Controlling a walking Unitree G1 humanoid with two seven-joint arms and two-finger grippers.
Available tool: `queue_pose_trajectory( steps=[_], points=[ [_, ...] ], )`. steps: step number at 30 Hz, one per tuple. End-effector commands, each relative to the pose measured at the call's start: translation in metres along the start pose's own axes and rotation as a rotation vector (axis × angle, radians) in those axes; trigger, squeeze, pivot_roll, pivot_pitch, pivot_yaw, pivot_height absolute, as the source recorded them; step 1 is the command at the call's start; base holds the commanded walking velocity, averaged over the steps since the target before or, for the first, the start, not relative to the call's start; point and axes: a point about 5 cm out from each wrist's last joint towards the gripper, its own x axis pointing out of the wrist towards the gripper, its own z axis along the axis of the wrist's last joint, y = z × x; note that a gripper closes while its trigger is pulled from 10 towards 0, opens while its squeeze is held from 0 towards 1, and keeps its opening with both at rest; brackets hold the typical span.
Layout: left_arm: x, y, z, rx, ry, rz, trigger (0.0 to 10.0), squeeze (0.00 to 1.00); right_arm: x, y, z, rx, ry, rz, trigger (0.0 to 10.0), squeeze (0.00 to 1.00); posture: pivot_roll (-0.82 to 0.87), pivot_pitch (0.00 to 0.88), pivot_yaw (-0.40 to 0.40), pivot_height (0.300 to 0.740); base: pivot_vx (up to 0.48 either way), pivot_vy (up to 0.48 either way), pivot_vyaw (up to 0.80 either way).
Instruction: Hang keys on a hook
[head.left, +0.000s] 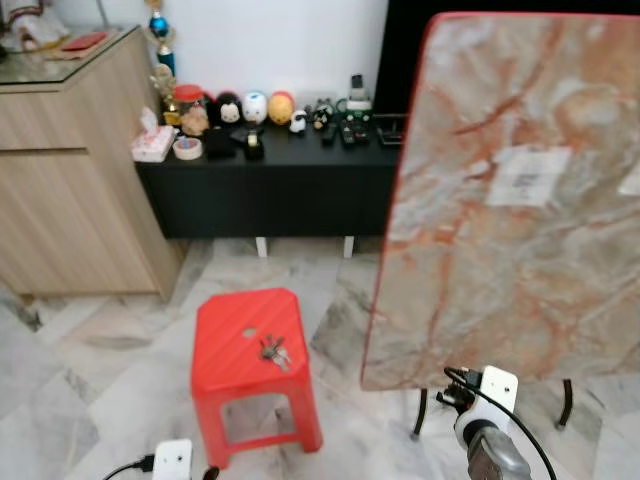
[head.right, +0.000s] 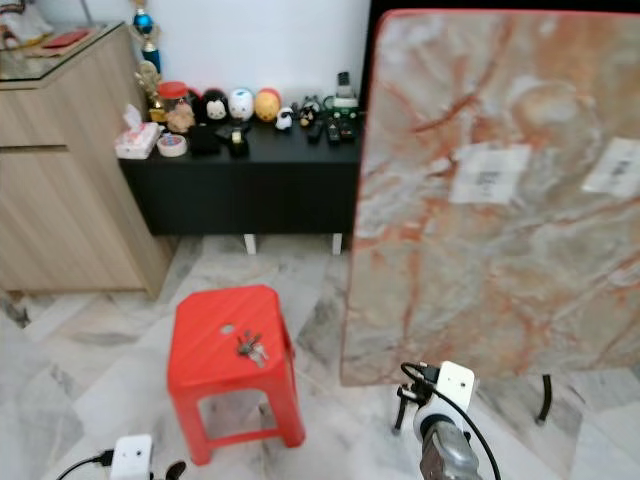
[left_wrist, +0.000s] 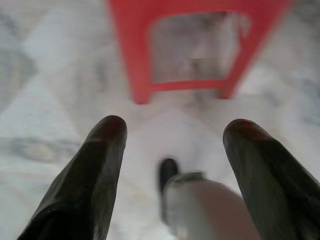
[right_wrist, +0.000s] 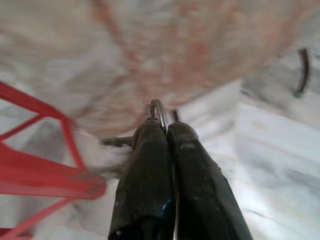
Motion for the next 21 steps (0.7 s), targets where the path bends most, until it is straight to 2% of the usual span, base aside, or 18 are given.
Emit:
queue_pose_trajectory(
  steps=[1,6,12,14,15,16,18,19,21],
  points=[
    [-0.001,0.003,-0.002,0.007,0.006,0.007,10.0,0.00,0.003,0.006,0.012,0.002,-0.049,0.014,10.0,0.00,0.03,0.000,-0.040,0.740,0.000,0.000,0.00],
    [-0.001,0.004,-0.002,0.006,0.006,0.010,10.0,0.00,0.007,0.017,0.027,-0.001,-0.102,0.047,10.0,0.00,0.03,0.000,-0.044,0.740,0.000,0.000,0.00],
    [-0.001,0.004,-0.002,-0.005,0.000,0.013,10.0,0.00,0.007,0.032,0.046,-0.132,-0.236,0.087,10.0,0.00,0.03,0.000,-0.048,0.740,0.000,0.000,0.00],
    [-0.002,0.003,-0.003,-0.005,0.000,0.012,10.0,0.00,0.007,0.033,0.048,-0.152,-0.254,0.084,10.0,0.00,0.03,0.000,-0.048,0.740,0.000,0.000,0.00],
    [-0.002,0.003,-0.003,-0.004,0.000,0.011,10.0,0.00,0.006,0.033,0.054,-0.178,-0.306,0.075,10.0,0.00,0.03,0.000,-0.050,0.740,0.000,0.000,0.00],
    [-0.002,0.003,-0.003,-0.003,-0.001,0.010,10.0,0.00,0.004,0.030,0.063,-0.166,-0.369,0.045,10.0,0.00,0.03,0.000,-0.050,0.740,0.000,0.000,0.00],
    [-0.002,0.002,-0.003,-0.004,-0.001,0.010,10.0,0.00,0.003,0.028,0.068,-0.162,-0.407,0.024,10.0,0.00,0.03,0.000,-0.051,0.740,0.000,0.000,0.00],
    [-0.002,0.003,-0.003,-0.004,-0.002,0.010,10.0,0.00,0.000,0.025,0.078,-0.178,-0.478,-0.015,10.0,0.00,0.03,0.000,-0.051,0.740,0.000,0.000,0.00],
    [-0.002,0.003,-0.003,-0.003,-0.002,0.010,10.0,0.00,-0.002,0.024,0.083,-0.184,-0.510,-0.033,10.0,0.00,0.03,0.000,-0.051,0.740,0.000,0.000,0.00]
  ],
)
